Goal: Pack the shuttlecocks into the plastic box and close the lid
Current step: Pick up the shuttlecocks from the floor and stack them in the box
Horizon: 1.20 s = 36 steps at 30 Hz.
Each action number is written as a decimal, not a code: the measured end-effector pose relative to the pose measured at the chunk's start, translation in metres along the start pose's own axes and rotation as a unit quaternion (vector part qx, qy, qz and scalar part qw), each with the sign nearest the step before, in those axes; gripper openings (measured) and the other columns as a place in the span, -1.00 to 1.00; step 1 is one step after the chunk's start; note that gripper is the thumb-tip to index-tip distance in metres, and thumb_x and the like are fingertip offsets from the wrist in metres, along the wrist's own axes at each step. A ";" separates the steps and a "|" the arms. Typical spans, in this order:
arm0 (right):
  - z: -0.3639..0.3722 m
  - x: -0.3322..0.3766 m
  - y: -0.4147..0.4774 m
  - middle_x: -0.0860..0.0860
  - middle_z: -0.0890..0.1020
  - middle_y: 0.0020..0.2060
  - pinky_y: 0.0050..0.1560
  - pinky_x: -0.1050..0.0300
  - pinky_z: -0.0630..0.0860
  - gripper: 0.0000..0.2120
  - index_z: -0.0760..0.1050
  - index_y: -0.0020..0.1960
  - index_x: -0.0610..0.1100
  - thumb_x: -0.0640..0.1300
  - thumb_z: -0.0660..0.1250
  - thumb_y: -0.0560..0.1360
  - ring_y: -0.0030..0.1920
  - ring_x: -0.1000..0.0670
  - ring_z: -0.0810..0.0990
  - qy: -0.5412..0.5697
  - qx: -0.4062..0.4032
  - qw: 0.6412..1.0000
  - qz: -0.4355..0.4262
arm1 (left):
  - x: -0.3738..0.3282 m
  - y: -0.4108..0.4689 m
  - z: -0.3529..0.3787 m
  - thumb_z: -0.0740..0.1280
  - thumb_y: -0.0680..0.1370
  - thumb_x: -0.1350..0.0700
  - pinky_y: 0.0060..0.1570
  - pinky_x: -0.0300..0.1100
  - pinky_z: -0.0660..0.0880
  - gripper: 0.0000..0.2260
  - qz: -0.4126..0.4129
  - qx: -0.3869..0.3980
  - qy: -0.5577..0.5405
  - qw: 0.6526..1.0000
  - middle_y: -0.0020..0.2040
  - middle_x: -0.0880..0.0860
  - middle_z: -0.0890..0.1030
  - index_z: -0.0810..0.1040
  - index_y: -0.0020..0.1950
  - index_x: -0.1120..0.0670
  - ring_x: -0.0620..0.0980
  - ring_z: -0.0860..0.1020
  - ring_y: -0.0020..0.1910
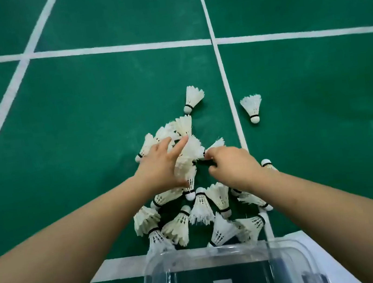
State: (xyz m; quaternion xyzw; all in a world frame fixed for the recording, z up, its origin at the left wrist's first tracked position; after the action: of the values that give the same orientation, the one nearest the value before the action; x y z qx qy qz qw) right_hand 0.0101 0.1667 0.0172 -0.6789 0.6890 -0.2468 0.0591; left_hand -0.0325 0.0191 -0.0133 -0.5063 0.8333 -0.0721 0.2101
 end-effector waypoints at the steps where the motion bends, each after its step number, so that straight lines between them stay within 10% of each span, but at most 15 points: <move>1: 0.002 -0.001 0.001 -0.09 0.60 0.13 0.09 0.01 0.45 -0.66 0.45 0.23 -0.08 -0.13 0.16 0.47 0.11 -0.16 0.55 -0.001 0.002 1.000 0.007 | 0.002 0.006 0.003 0.45 0.28 -0.24 0.37 0.17 0.22 -0.02 -0.005 0.010 0.014 1.000 0.52 0.07 0.01 -0.17 0.47 -0.22 0.13 0.03 0.48; 10: 0.019 -0.005 0.024 -0.08 0.53 0.19 0.17 -0.02 0.40 -0.65 0.39 0.28 -0.08 -0.10 0.18 0.50 0.20 -0.14 0.47 0.032 -0.023 0.999 0.006 | 0.011 0.034 0.020 0.37 0.24 -0.38 0.34 0.05 0.25 0.00 0.019 0.032 0.005 0.999 0.45 0.07 0.15 -0.15 0.48 -0.16 0.12 0.20 0.38; 16: 0.015 -0.006 0.038 -0.09 0.41 0.14 0.08 0.01 0.38 -0.71 0.31 0.16 -0.15 -0.05 0.23 0.51 0.15 -0.14 0.42 0.087 -0.110 0.989 0.053 | 0.020 0.039 0.025 0.32 0.19 -0.46 0.43 0.18 0.03 0.06 0.009 0.078 0.035 0.996 0.54 0.12 -0.09 -0.22 0.47 -0.18 0.19 0.02 0.49; 24: 0.029 -0.010 0.044 -0.05 0.42 0.20 0.21 0.00 0.30 -0.70 0.47 0.23 -0.03 0.06 0.17 0.57 0.24 -0.12 0.32 0.052 -0.073 0.996 0.020 | 0.033 0.039 0.026 0.48 0.10 -0.34 0.38 0.04 0.25 -0.02 0.045 0.179 0.006 0.983 0.39 0.08 0.14 0.13 0.41 -0.09 0.14 0.23 0.37; 30: 0.028 -0.008 0.036 -0.02 0.46 0.14 0.15 0.09 0.27 -0.72 0.56 0.14 -0.04 0.05 0.19 0.57 0.20 -0.09 0.32 0.087 -0.096 0.992 0.000 | 0.039 0.028 0.021 0.41 0.23 -0.33 0.25 -0.14 0.34 -0.36 0.037 0.132 -0.062 0.989 0.34 0.08 0.17 0.34 0.12 0.01 0.02 0.35 0.12; 36: 0.018 -0.003 0.018 -0.01 0.48 0.10 0.19 0.06 0.30 -0.72 0.56 0.14 -0.05 0.05 0.19 0.57 0.18 -0.06 0.35 0.133 -0.128 0.983 -0.003 | 0.031 0.009 0.005 0.40 0.18 -0.35 0.23 -0.16 0.34 -0.21 0.031 0.092 -0.099 0.990 0.32 0.07 0.18 0.34 0.26 0.06 0.02 0.37 0.14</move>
State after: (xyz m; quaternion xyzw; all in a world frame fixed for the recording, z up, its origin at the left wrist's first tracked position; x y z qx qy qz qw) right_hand 0.0011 0.1640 -0.0064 -0.6443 0.7144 -0.2446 -0.1211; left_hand -0.0500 -0.0031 -0.0295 -0.4631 0.8137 -0.0913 0.3393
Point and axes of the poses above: each hand's wrist, its own y-axis towards the middle knuckle, its own z-axis out of the palm, x = y × z, the point moved 4 cm from there along y, towards the middle knuckle
